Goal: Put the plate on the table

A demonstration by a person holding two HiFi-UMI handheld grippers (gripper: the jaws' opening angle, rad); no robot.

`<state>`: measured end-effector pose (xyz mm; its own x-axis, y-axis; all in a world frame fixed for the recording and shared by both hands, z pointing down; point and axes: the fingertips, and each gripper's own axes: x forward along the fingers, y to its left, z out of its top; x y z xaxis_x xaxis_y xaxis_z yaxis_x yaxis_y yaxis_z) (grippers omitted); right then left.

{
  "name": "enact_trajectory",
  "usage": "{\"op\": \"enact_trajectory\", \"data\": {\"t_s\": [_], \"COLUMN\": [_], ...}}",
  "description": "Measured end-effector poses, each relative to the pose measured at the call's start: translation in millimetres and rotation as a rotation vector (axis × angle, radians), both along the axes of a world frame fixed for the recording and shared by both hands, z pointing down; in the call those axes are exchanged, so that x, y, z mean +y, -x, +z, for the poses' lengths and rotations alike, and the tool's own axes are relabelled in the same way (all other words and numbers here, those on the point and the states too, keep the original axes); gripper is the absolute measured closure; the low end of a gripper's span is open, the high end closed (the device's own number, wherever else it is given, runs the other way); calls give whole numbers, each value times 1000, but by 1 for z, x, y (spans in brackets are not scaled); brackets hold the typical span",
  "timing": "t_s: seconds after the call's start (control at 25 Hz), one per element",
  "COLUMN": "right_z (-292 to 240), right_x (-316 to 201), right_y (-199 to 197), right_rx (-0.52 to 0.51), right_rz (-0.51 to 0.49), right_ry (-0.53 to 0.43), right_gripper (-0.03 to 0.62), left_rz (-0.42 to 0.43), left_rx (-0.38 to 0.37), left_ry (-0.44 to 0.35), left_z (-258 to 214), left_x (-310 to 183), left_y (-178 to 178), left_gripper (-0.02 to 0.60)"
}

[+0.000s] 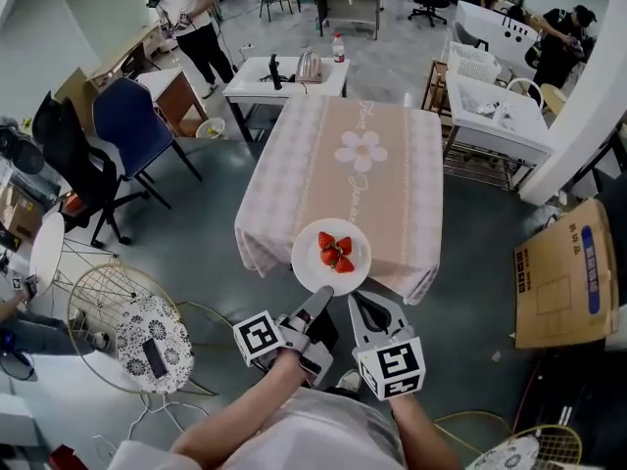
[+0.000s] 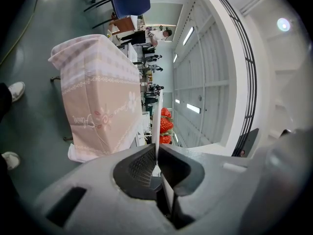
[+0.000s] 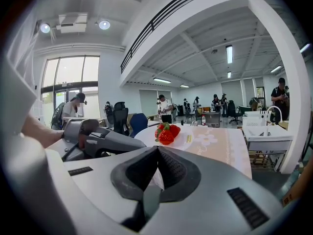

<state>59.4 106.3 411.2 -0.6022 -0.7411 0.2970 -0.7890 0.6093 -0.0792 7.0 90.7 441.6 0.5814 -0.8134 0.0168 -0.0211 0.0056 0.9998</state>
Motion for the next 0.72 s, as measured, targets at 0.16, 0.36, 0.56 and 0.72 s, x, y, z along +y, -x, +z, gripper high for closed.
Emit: {"op": "enact_trajectory", "data": {"t_s": [0.16, 0.36, 0.56, 0.72], "right_z": [5, 6, 8, 2], "right_x": [-29, -74, -112, -140], "right_y": [15, 43, 73, 92], "right_rx": [34, 65, 112, 129], "right_rz": [31, 63, 89, 131], "right_ry": [22, 22, 21, 10], "right_gripper": [590, 591, 591, 590], "left_rz": [20, 59, 87, 126], "left_rx": [19, 25, 38, 38], "left_ry": [23, 30, 32, 32], "left_z": [13, 17, 12, 13], "left_x": [-31, -78, -120, -146], "left_y": [17, 42, 72, 91], "left_gripper": [565, 565, 565, 565]}}
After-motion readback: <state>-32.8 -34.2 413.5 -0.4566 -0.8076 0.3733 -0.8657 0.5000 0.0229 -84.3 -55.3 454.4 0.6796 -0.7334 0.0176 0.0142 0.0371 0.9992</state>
